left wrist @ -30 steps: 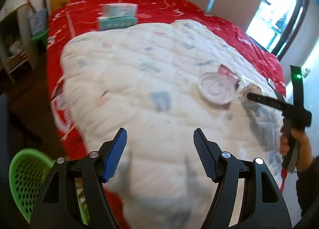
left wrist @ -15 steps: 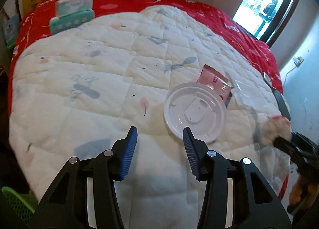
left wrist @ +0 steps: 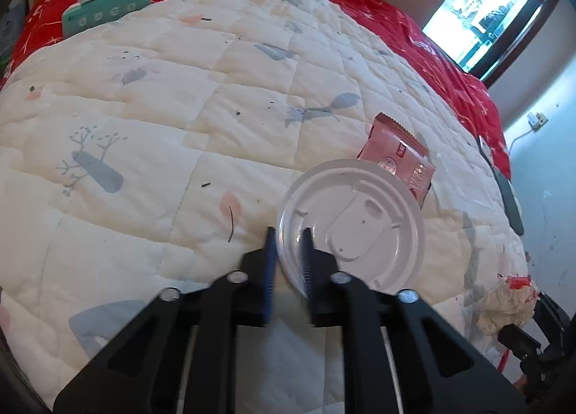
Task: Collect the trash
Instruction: 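Carry the white lid and foil ball toward the green wastebasket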
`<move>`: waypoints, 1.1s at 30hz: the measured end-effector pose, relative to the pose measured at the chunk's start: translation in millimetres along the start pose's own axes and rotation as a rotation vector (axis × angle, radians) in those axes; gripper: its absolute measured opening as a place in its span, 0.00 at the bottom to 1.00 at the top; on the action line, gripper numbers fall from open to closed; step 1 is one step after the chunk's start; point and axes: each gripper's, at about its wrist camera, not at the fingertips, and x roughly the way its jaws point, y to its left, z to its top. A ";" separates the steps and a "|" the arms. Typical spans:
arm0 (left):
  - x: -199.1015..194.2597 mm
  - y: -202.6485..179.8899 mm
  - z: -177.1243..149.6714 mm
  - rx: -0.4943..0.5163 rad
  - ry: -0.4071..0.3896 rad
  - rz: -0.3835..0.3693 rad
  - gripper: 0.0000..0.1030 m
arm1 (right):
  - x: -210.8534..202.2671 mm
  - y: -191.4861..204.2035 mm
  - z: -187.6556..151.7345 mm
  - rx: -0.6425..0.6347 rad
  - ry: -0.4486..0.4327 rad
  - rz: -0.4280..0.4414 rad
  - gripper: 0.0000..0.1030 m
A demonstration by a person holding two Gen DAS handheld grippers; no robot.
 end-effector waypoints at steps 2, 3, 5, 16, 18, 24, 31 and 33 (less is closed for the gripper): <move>-3.2 -0.1 -2.5 -0.003 -0.004 0.001 0.05 | -2.1 1.5 -2.6 0.003 -0.001 0.000 0.52; -6.0 0.2 -4.5 -0.013 -0.009 -0.004 0.05 | -3.9 2.3 -4.4 0.006 -0.002 0.003 0.52; -15.1 0.8 -10.2 -0.030 -0.019 -0.004 0.05 | -7.1 4.8 -7.4 0.011 -0.004 0.006 0.52; -109.4 20.7 -63.7 -0.041 -0.121 -0.002 0.03 | -30.2 48.3 -30.0 0.006 -0.016 0.066 0.52; -128.1 30.1 -76.7 -0.051 -0.137 0.002 0.03 | -34.0 60.5 -33.6 0.001 -0.017 0.085 0.52; -190.2 63.8 -119.8 -0.102 -0.217 0.022 0.03 | -45.6 102.9 -44.2 -0.042 -0.020 0.136 0.52; -254.6 112.5 -177.1 -0.205 -0.296 0.067 0.03 | -49.5 154.3 -55.4 -0.108 -0.001 0.202 0.52; -269.6 126.1 -192.4 -0.229 -0.321 0.091 0.03 | -49.6 169.6 -57.4 -0.127 0.005 0.220 0.52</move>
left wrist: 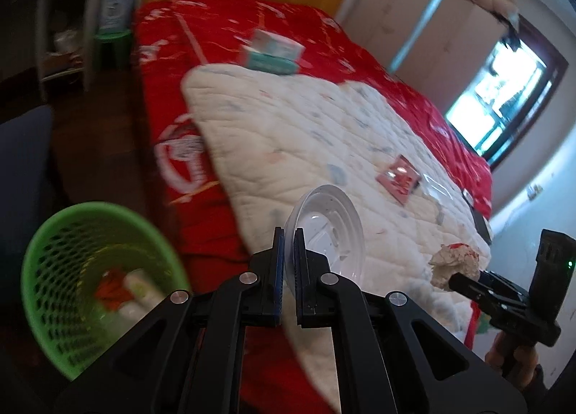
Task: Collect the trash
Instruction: 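Carry the white lid and foil ball toward the green wastebasket, then open the left tool over the basket while the right tool releases the foil ball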
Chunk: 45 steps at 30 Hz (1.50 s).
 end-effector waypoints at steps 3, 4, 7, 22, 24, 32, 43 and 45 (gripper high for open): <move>-21.4 24.4 -8.7 -0.026 -0.032 0.055 0.03 | 5.0 19.4 1.3 -0.026 0.008 0.023 0.52; -28.2 34.1 -12.0 -0.038 -0.040 0.074 0.03 | 6.7 26.2 2.1 -0.035 0.010 0.031 0.52; -42.7 61.1 -21.8 -0.075 -0.053 0.129 0.03 | 10.8 40.7 2.6 -0.055 0.016 0.047 0.53; -43.9 147.1 -61.8 -0.215 0.022 0.305 0.04 | 37.0 93.8 2.9 -0.139 0.071 0.103 0.53; -41.8 151.8 -62.9 -0.226 0.029 0.315 0.04 | 40.3 96.5 2.3 -0.142 0.079 0.108 0.54; -30.4 171.9 -70.0 -0.305 0.057 0.300 0.10 | 48.5 112.1 -1.7 -0.170 0.103 0.127 0.54; -49.1 182.8 -88.1 -0.345 0.042 0.327 0.28 | 60.0 135.4 -1.6 -0.213 0.126 0.166 0.54; -55.4 183.5 -89.9 -0.343 0.035 0.339 0.28 | 64.4 141.8 -1.9 -0.222 0.133 0.179 0.54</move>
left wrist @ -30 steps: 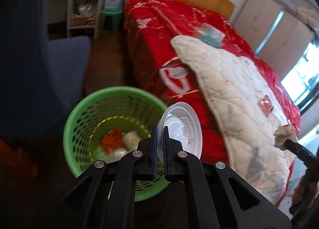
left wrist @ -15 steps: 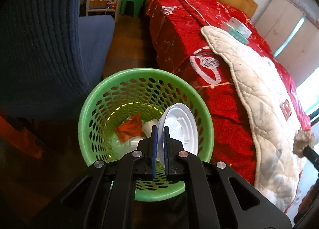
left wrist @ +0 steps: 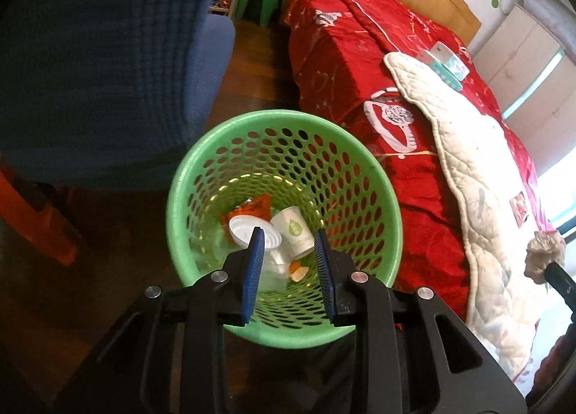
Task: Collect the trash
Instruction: 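Open the left tool over the basket while the right tool releases the foil ball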
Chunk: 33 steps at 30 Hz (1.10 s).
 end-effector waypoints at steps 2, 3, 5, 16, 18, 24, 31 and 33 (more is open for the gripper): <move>-5.2 2.9 -0.9 -0.001 -0.008 0.010 0.32 | 5.3 5.3 1.8 -0.010 0.006 0.011 0.54; -8.0 4.2 -1.3 -0.003 -0.014 0.016 0.35 | 8.4 9.1 2.6 -0.017 0.011 0.016 0.54; -13.5 6.6 -2.1 -0.004 -0.028 0.028 0.37 | 16.2 16.0 4.5 -0.026 0.022 0.027 0.54; -29.8 24.1 -3.6 -0.043 -0.061 0.041 0.38 | 64.4 54.6 11.5 -0.064 0.085 0.077 0.57; -31.6 27.5 -3.2 -0.053 -0.064 0.041 0.38 | 73.3 62.2 14.2 -0.072 0.094 0.082 0.56; -33.1 34.4 -4.2 -0.068 -0.068 0.045 0.38 | 80.6 69.3 21.3 -0.073 0.090 0.093 0.57; -26.5 32.8 -5.2 -0.075 -0.054 0.041 0.38 | 78.4 53.6 13.3 -0.065 0.113 0.060 0.58; -26.1 29.8 -5.1 -0.066 -0.054 0.041 0.38 | 78.7 49.9 9.9 -0.063 0.123 0.052 0.58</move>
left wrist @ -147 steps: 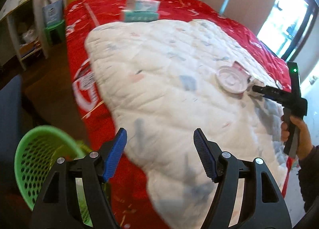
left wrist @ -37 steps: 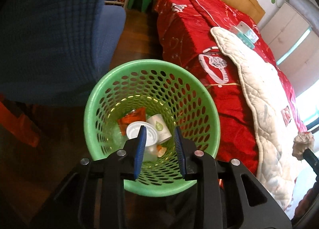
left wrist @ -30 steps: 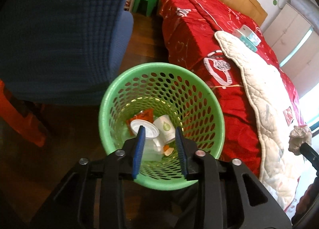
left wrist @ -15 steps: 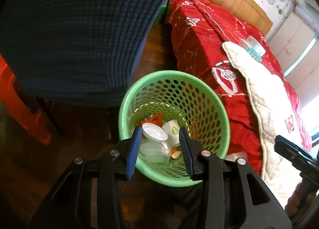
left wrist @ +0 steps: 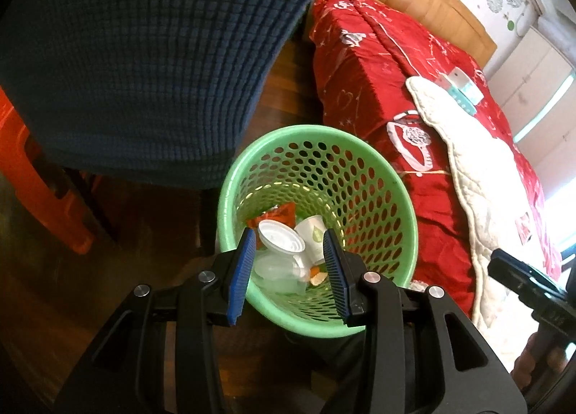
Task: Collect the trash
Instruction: 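Open the left tool over the basket while the right tool releases the foil ball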
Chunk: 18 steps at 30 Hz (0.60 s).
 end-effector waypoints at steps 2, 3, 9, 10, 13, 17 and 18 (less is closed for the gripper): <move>0.7 -1.9 0.7 0.002 0.003 -0.002 0.38 | 0.3 -2.8 -3.7 0.004 0.005 -0.007 0.58; 0.5 -3.4 1.1 0.004 0.003 -0.005 0.38 | -0.4 -4.8 -5.2 0.008 0.005 -0.009 0.58; -0.9 -13.9 3.7 0.030 0.000 -0.007 0.42 | -11.1 -17.5 -10.3 0.037 -0.014 -0.018 0.58; -1.1 -16.2 4.2 0.035 -0.002 -0.005 0.44 | -13.7 -19.5 -10.2 0.042 -0.018 -0.020 0.58; -0.5 -25.2 5.6 0.050 -0.002 -0.010 0.45 | -23.2 -30.7 -11.4 0.065 -0.036 -0.030 0.58; 2.0 -39.8 7.3 0.081 0.003 -0.023 0.45 | -40.1 -48.6 -15.8 0.099 -0.062 -0.057 0.58; 2.9 -45.1 7.8 0.092 0.004 -0.028 0.45 | -44.8 -54.7 -16.8 0.112 -0.070 -0.066 0.58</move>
